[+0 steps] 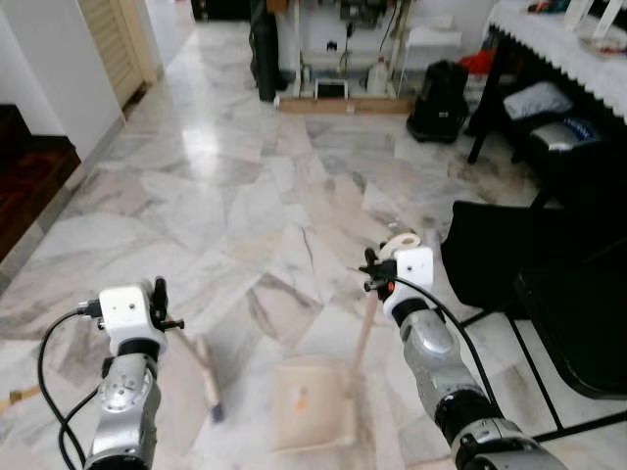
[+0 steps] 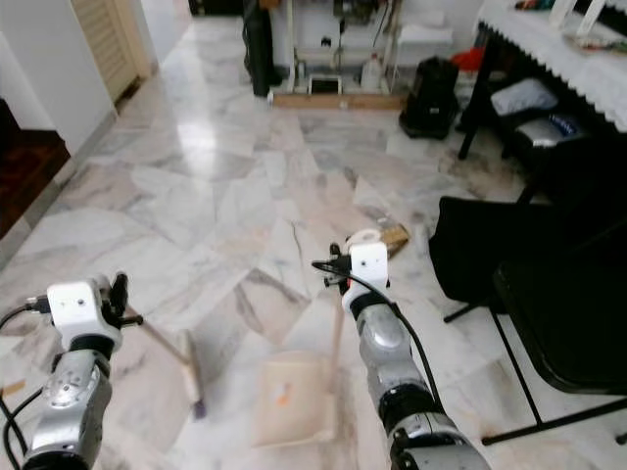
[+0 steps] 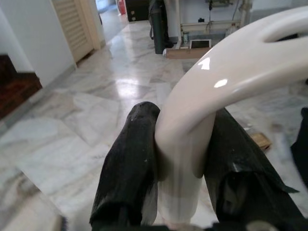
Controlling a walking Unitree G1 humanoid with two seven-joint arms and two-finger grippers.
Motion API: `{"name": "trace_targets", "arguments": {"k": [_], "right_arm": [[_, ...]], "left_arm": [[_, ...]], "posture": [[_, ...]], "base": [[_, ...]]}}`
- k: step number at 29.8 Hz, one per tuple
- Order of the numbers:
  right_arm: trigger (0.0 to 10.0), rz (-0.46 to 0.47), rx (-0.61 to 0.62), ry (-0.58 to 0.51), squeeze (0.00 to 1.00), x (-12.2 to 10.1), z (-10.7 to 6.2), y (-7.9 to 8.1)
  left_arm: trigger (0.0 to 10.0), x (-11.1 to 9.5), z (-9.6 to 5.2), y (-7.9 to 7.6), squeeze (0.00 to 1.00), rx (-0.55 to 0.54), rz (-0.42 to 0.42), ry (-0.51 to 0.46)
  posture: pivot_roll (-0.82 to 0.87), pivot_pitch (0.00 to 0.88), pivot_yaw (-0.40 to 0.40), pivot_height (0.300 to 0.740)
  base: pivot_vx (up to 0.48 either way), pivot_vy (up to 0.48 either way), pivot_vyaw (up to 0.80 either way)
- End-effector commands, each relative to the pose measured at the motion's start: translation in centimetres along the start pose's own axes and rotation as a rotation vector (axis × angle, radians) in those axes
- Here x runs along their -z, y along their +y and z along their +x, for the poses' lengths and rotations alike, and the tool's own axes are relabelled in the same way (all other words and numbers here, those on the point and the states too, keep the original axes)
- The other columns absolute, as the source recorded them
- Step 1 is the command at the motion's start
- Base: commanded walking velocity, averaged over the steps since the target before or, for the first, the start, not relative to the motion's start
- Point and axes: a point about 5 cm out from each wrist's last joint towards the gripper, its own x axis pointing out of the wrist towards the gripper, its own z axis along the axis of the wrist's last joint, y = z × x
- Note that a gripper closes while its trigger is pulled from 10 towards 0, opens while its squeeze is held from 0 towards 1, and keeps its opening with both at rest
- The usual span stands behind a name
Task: Sweep floor
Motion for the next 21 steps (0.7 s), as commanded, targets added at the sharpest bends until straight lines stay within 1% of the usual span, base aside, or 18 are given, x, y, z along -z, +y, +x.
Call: {"name": "trace_targets", "arguments": {"k": [1,7,9,21], "right_arm": [[10.0,-0.001,0.011,-0.036,0.00,-0.8,0.2,-0.5],[10.0,0.011,0.003,-0.040,0.00,-0.7,0.2,0.2],[10.0,0.014,-0.001,-0.039,0.00,-0.6,0.2,0.3],[10.0,0.011,-0.019,-0.036,0.00,-0.6,0.2,0.6]], "left_arm": [[10.0,-1.1,0.4,-1.1,0.00,0.036,-0.016,-0.061],[10.0,-1.1,0.6,-0.9,0.00,0.047,-0.008,-0.060],[10.0,-1.3,0.8,-1.1,0.00,0.056,-0.003,-0.064],[10.0,-1.2,0.7,-1.4,0.00,0.067,-0.010,-0.064]], "posture": [[0.00,0.000,0.024,0.740],[0.00,0.000,0.035,0.740],[0.01,0.000,0.034,0.740],[0.01,0.000,0.026,0.740]], "base": [[0.319,0.000,0.00],[0.320,0.000,0.00],[0.322,0.000,0.00],[0.321,0.000,0.00]]}}
